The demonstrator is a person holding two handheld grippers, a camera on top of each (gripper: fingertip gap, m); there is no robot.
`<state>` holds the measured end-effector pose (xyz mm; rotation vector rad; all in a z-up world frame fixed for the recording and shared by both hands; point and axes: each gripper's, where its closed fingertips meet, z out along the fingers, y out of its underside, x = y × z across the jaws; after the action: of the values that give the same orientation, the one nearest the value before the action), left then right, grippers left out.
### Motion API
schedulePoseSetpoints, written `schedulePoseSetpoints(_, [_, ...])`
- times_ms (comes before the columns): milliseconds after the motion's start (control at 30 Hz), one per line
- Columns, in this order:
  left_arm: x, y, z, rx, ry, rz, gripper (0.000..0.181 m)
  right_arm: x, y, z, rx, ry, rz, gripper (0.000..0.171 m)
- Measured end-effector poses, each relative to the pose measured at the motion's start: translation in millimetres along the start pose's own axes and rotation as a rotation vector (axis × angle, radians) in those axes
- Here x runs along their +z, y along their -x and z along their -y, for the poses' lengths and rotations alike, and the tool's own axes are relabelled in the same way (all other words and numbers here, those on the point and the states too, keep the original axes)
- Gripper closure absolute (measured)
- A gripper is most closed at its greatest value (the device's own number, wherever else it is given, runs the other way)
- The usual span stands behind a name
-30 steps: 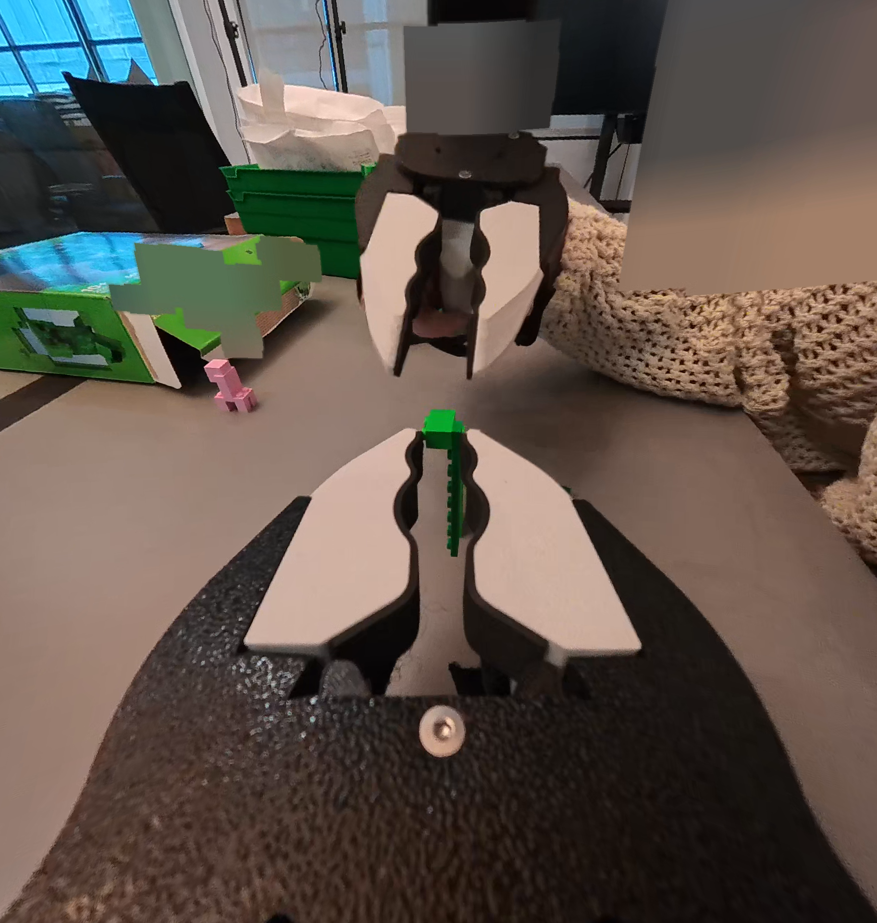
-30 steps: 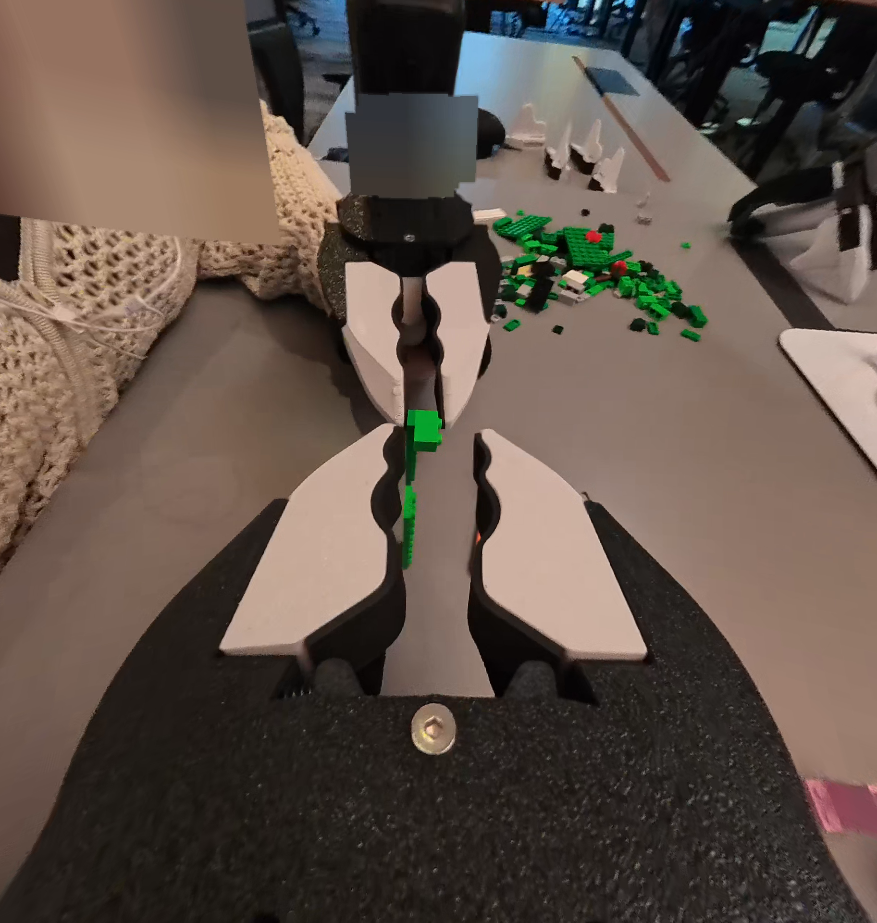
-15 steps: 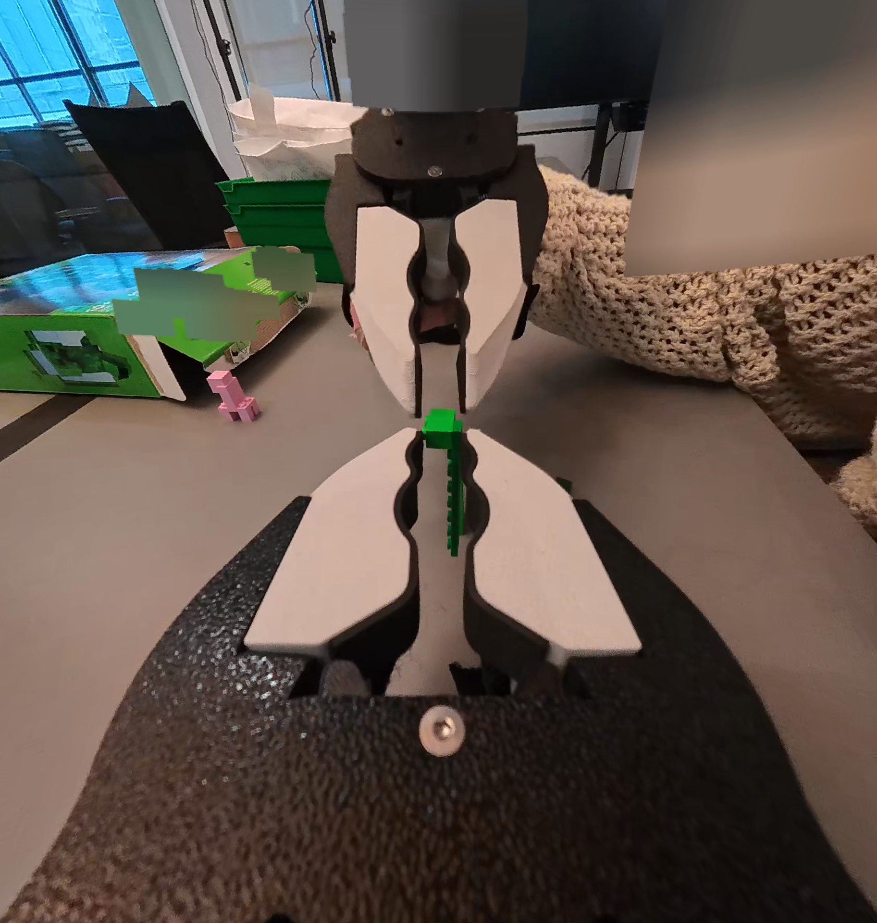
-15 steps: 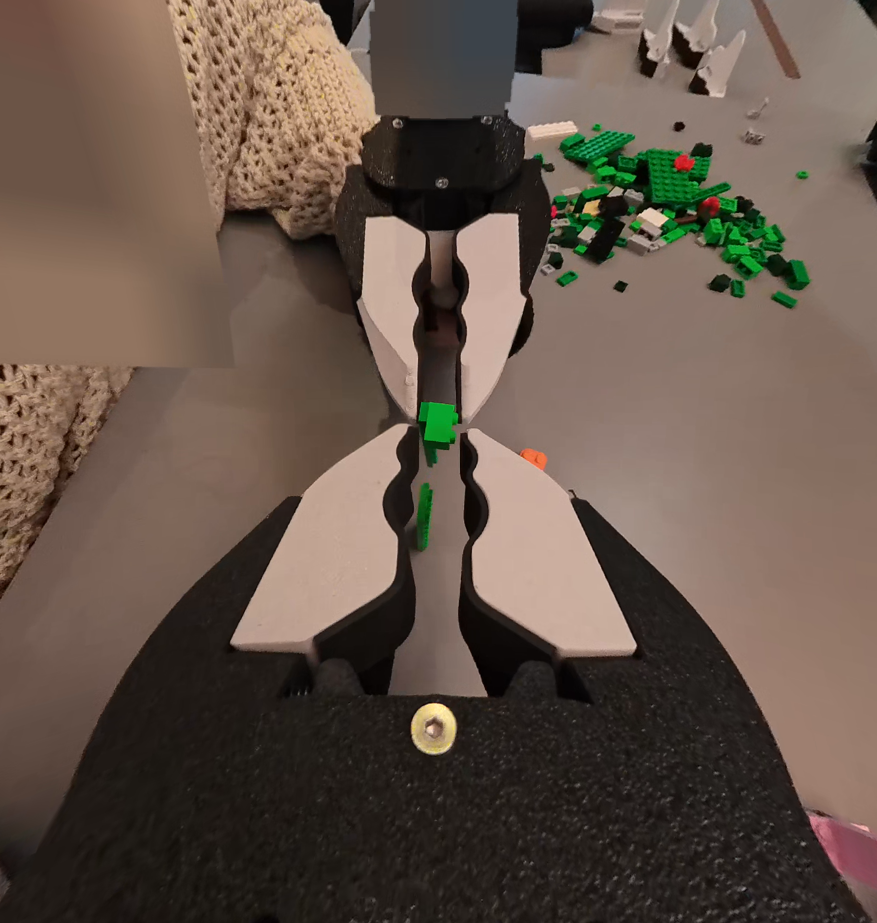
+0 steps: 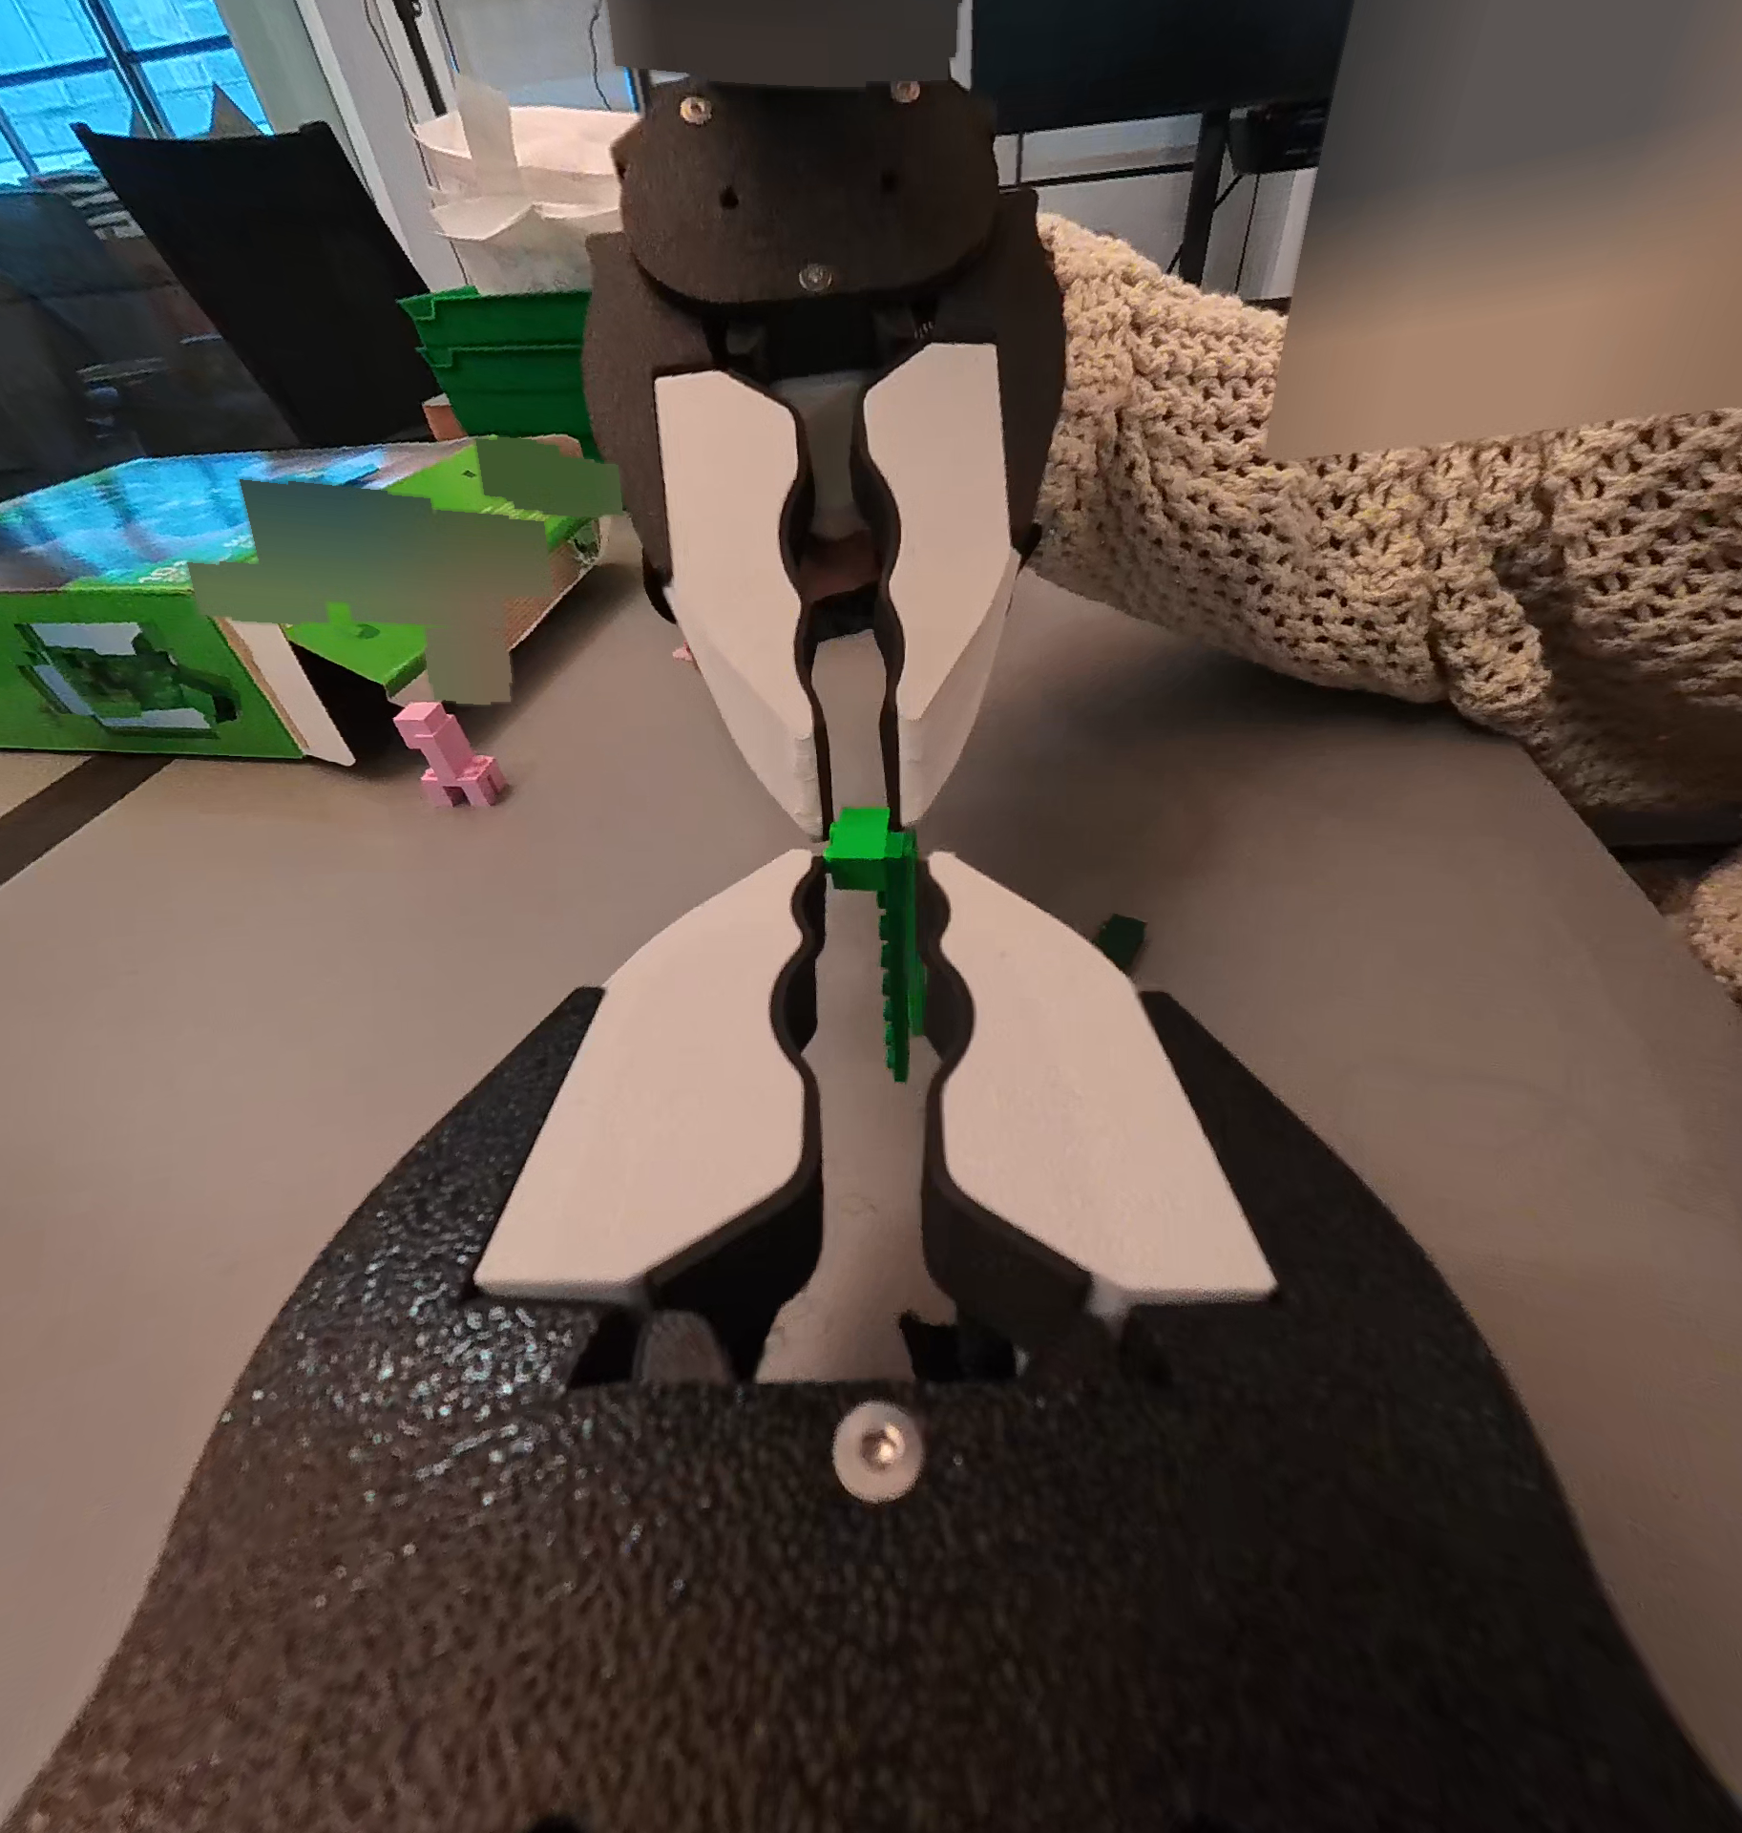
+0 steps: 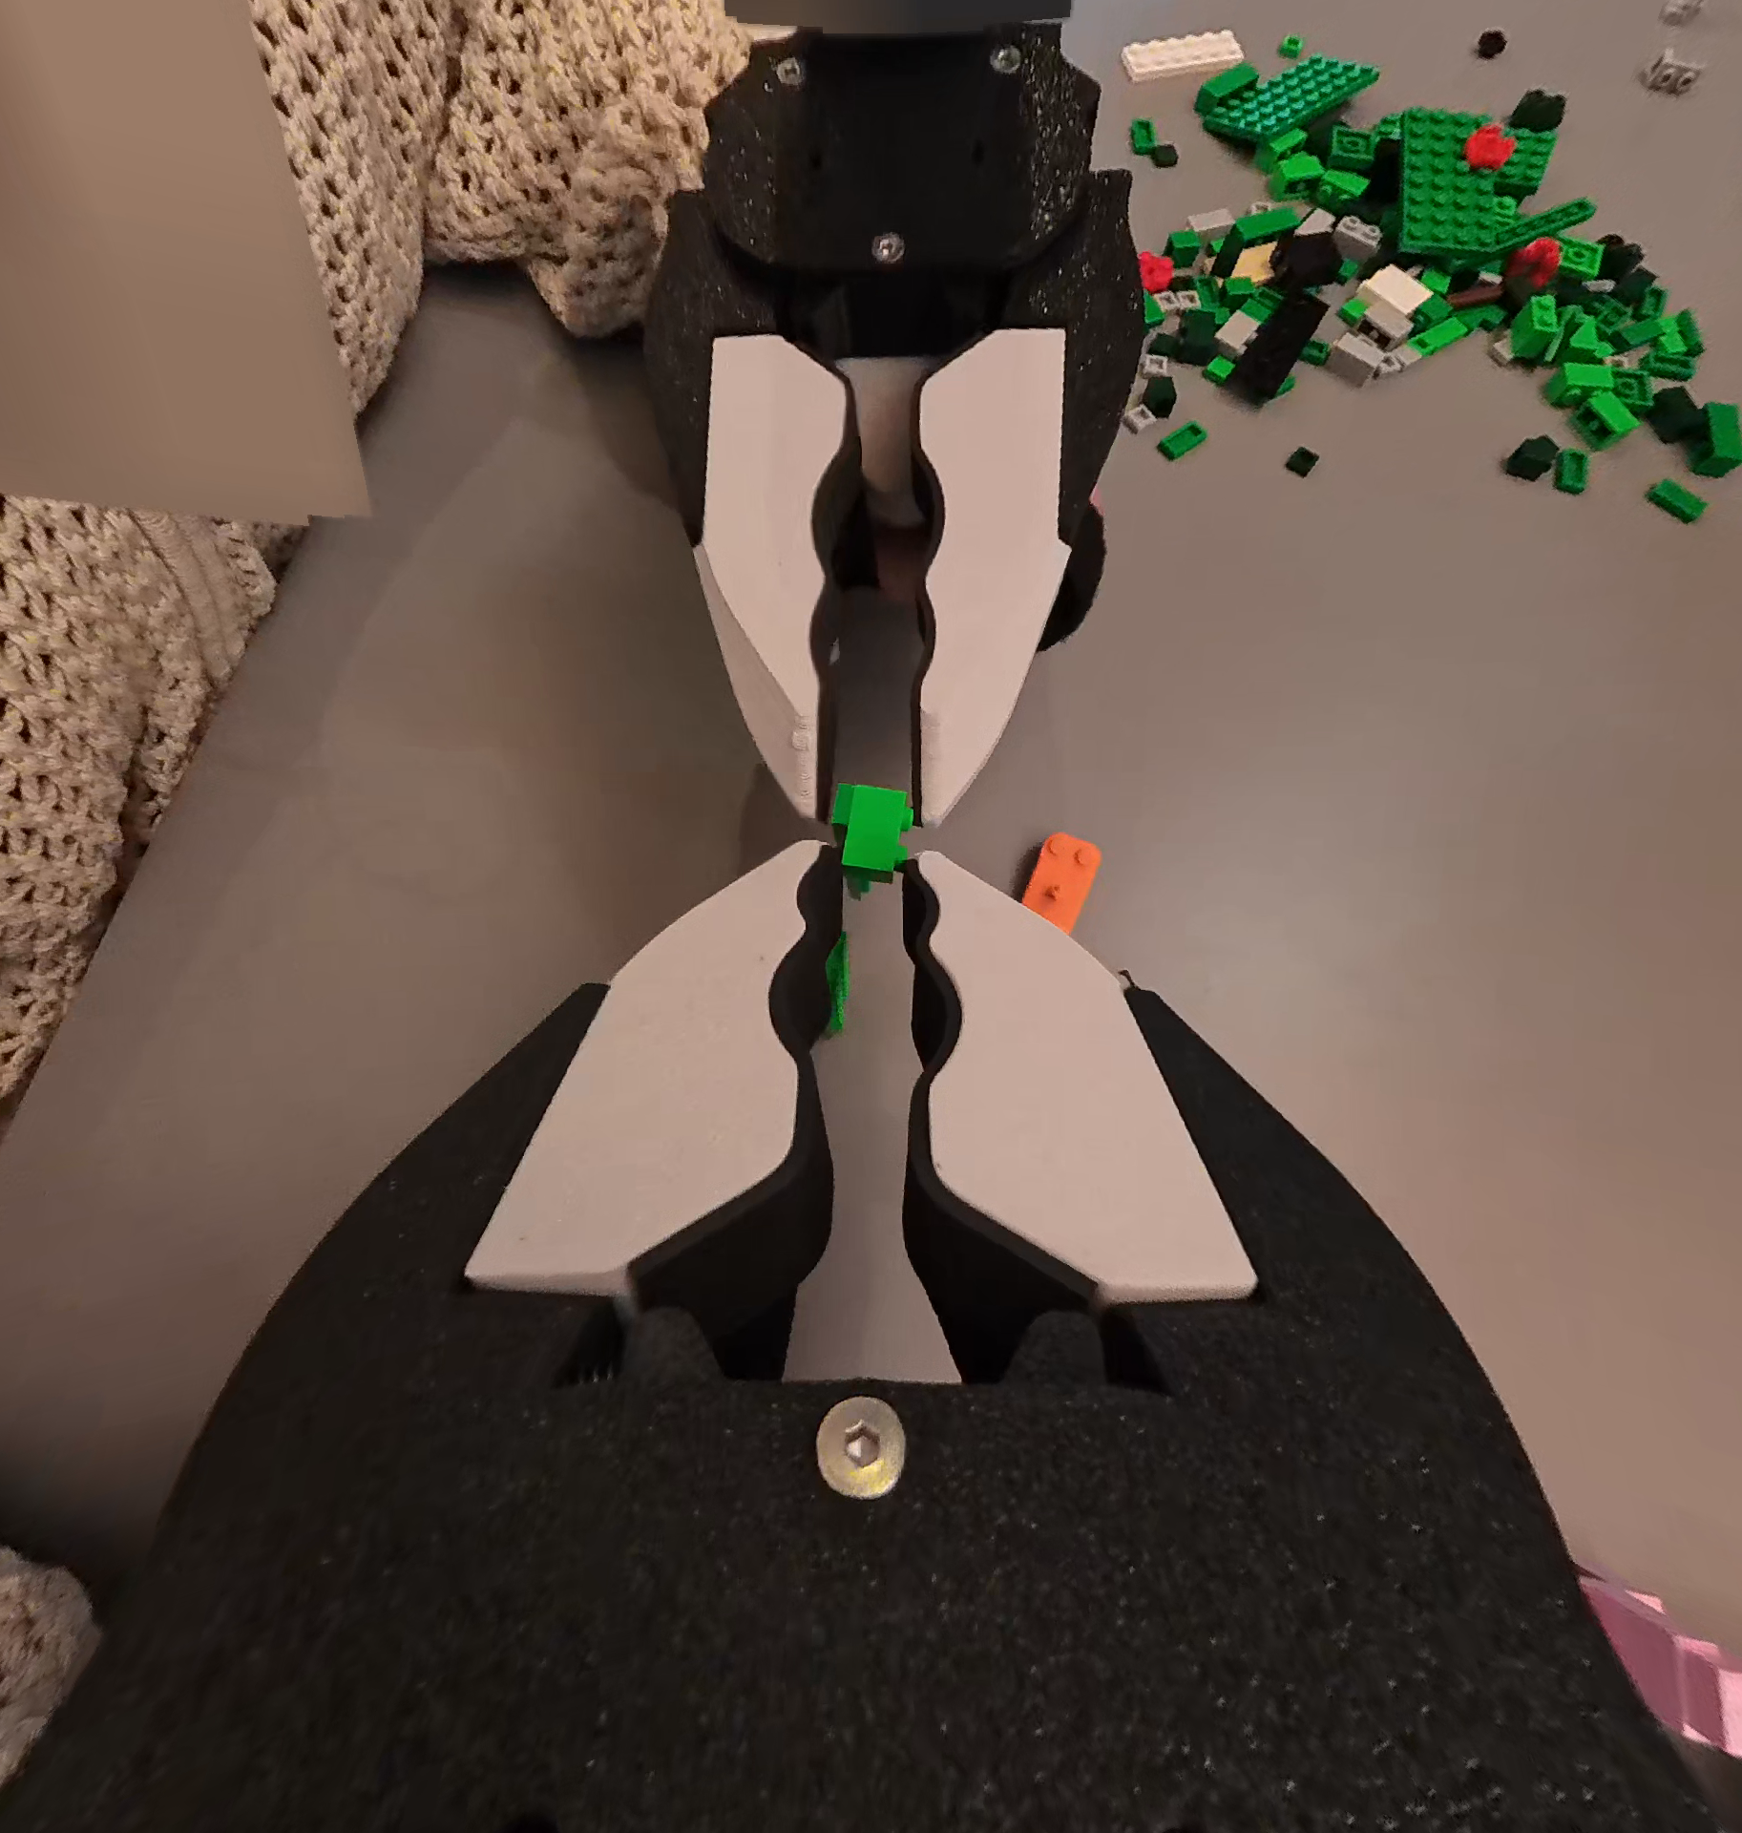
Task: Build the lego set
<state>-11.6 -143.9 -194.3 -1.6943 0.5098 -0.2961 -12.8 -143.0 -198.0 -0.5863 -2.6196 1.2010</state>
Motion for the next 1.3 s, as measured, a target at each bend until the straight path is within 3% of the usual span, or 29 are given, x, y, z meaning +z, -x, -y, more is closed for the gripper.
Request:
schedulePoseSetpoints(433, [-4, 1, 4, -0.009, 0.014, -0.025, 0.158, -2, 1, 0, -0.02, 0.01, 0.003, 0.16])
schedulePoseSetpoints(667, [-2, 0, -1, 0.041, 0.062, -0.003, 0.168, 2, 2, -3, -0.036, 0.05, 0.001, 0.16])
schedulePoseSetpoints(1300, [-3, -1, -7, 0.019, 0.109, -0.024, 0.168, 4, 3, -5, -0.045, 0.054, 0.007, 0.16])
